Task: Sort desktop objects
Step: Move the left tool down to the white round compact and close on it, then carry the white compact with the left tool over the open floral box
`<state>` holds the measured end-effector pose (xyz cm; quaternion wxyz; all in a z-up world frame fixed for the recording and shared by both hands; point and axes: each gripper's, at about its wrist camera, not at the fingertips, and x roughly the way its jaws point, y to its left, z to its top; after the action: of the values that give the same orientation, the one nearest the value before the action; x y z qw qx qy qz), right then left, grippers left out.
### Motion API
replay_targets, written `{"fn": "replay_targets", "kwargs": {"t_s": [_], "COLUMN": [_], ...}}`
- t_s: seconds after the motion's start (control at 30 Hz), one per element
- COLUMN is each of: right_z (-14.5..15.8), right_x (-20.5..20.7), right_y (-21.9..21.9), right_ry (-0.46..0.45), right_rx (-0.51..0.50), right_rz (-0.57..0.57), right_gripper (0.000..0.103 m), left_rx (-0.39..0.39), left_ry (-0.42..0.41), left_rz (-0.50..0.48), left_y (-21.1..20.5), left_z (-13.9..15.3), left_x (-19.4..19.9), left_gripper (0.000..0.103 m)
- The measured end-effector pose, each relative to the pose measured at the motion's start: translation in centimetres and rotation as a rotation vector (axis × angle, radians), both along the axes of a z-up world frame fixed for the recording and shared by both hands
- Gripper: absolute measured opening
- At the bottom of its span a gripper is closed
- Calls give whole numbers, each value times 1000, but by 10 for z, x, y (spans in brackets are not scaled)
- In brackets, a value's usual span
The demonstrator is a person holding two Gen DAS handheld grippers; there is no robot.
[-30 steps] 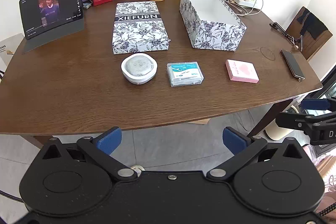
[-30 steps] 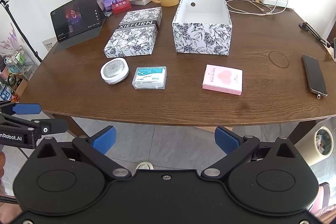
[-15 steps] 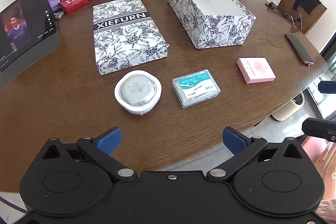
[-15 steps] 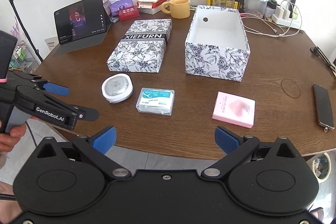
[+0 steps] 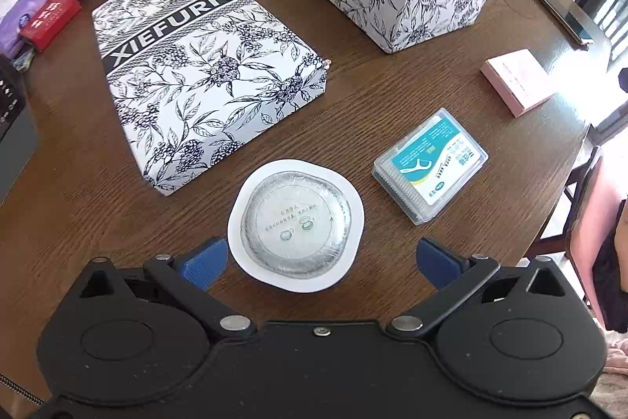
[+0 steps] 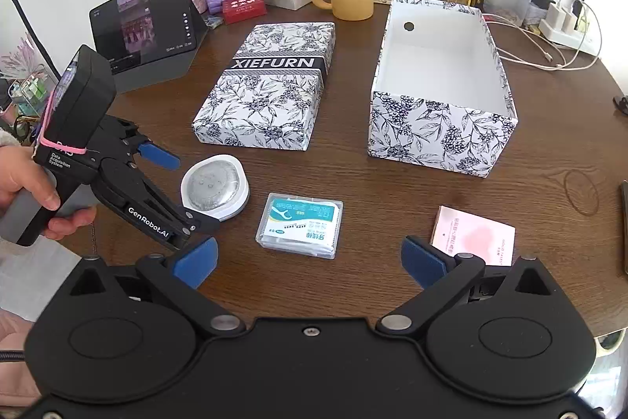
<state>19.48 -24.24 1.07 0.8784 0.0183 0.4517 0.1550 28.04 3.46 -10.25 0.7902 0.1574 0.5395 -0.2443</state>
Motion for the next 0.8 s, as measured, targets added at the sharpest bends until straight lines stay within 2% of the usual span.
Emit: {"fn": "replay_targets", "kwargs": {"t_s": [0.2,0.5,0.6,0.67,0.8], "right_z": [-7,-10,-8,-6,-3], "right_x": [20,28,28,29,29], "right_y": [7,15,18,20,25], "right_ry": [27,66,70,67,61], "right_rx": [-18,-20,-26,-32,-42], "right_rz": [-32,-56,-68,-79,-102], "right_gripper": [102,102,101,101,101], "left_rx": [20,49,71,88,108], "left_ry": [41,100,69,61,67], "left_rz": [-89,-219,-247,-271,-300], "left_y": [-2,-3,0,0,2], "left_z": [-20,-47,-44,-42,-40], "left_x": [16,41,42,40,37], "left_gripper": [103,101,91,80,80]}}
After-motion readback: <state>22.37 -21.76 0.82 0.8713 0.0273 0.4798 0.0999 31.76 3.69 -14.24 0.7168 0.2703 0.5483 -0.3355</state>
